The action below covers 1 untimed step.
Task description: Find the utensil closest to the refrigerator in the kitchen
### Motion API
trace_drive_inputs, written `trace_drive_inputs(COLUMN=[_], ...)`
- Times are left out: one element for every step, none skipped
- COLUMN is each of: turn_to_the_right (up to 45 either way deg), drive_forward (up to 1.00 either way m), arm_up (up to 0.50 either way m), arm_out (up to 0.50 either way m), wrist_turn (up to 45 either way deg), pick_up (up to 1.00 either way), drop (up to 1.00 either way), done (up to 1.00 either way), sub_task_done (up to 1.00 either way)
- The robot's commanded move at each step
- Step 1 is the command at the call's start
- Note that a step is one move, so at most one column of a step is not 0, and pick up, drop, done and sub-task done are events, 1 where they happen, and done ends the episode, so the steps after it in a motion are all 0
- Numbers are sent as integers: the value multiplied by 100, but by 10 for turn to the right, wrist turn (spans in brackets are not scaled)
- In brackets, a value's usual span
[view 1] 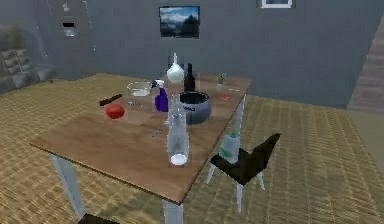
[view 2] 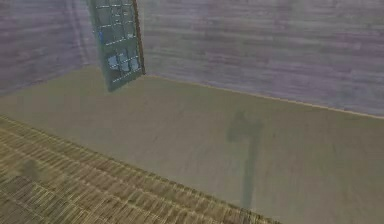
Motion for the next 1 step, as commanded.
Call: trace_drive_inputs(turn_to_the_right=[0], drive_forward=[0], arm_up=[0], arm_out=[0], wrist_turn=[0], pick_up=[0], drop=[0], done=[100], sub_task_done=[0])
